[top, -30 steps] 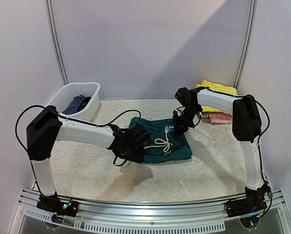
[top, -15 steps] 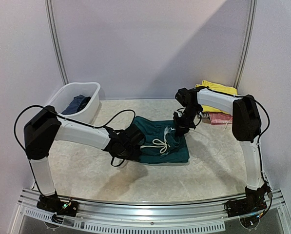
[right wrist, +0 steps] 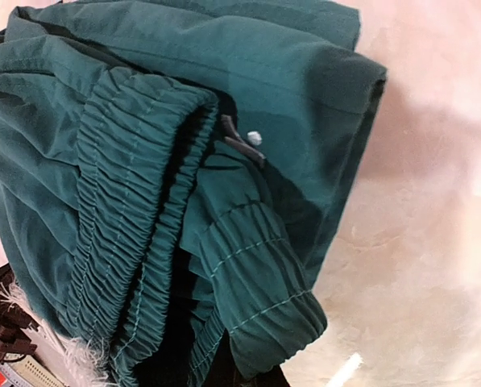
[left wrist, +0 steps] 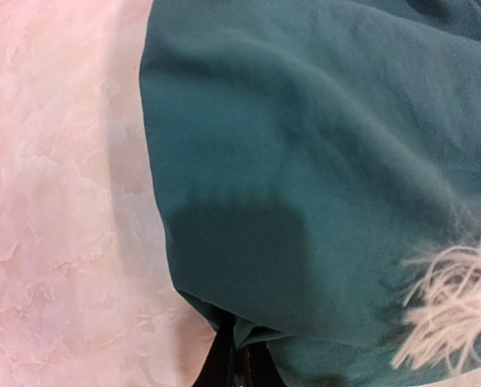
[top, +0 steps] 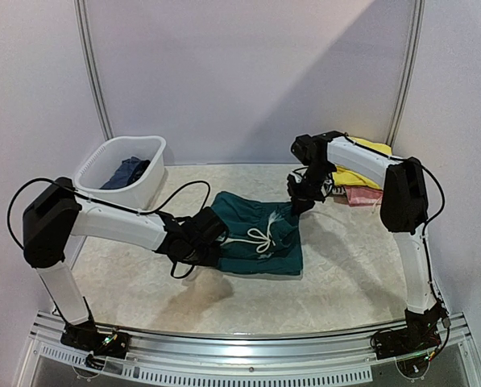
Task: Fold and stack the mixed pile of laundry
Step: Adjust the square-folded shorts at the center of the board.
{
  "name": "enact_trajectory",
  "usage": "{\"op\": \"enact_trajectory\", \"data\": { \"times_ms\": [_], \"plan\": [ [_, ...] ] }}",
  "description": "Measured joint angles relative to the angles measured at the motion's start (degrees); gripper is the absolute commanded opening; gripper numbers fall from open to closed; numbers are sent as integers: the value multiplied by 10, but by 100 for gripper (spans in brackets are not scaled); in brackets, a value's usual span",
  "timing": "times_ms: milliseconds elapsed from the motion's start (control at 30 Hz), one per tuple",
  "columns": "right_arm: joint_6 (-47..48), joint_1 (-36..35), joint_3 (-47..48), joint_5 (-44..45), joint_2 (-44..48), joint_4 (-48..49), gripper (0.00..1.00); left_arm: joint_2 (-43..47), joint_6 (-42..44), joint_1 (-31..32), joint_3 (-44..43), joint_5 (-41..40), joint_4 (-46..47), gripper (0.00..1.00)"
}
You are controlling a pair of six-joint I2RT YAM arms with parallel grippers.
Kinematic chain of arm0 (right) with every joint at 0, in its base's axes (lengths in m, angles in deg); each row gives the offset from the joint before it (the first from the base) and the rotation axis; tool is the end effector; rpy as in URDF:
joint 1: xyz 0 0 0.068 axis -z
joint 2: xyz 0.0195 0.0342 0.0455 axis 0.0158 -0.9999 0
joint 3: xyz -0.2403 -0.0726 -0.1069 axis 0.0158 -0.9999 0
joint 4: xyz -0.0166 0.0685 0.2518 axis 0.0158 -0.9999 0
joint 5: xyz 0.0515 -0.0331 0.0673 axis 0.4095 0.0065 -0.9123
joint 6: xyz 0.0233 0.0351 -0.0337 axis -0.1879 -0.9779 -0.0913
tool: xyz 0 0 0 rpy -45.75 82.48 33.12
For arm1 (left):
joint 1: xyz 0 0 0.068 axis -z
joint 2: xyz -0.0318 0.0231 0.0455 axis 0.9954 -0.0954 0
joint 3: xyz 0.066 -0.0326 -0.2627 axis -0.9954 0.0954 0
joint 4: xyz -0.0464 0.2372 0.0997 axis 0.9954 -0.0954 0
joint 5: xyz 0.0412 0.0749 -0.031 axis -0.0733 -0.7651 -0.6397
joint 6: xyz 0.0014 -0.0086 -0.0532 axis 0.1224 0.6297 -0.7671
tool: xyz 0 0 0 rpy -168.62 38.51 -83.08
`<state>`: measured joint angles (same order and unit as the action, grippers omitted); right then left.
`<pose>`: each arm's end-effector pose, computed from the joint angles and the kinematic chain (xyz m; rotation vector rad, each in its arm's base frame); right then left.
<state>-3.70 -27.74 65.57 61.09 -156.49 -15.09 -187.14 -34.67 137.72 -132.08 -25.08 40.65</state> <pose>0.4044 0.2320 0.2121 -0.2122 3.0874 0.4882 0.2135 -0.2635 0.1413 0.0883 2.5716 -0.1128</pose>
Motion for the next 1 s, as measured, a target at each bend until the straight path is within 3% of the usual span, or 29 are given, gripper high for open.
{"op": "enact_trajectory", "data": {
  "times_ms": [167,233,300,367,767,1000],
  "plan": [
    [7,7,-39,-13,0,30,1,0,-1,0,0,0,0,0],
    [8,7,-69,-17,0,49,13,0,-2,0,0,1,0,0],
    [11,8,-90,-27,0,64,31,0,-2,0,0,1,-2,0],
    [17,8,-103,-34,0,75,38,0,-2,-1,0,2,-5,0],
    [5,14,-81,-42,47,98,41,-8,0,-1,-8,5,-19,0],
    [-25,11,-86,-87,80,148,48,-8,4,-1,-11,9,-26,0]
  ]
}}
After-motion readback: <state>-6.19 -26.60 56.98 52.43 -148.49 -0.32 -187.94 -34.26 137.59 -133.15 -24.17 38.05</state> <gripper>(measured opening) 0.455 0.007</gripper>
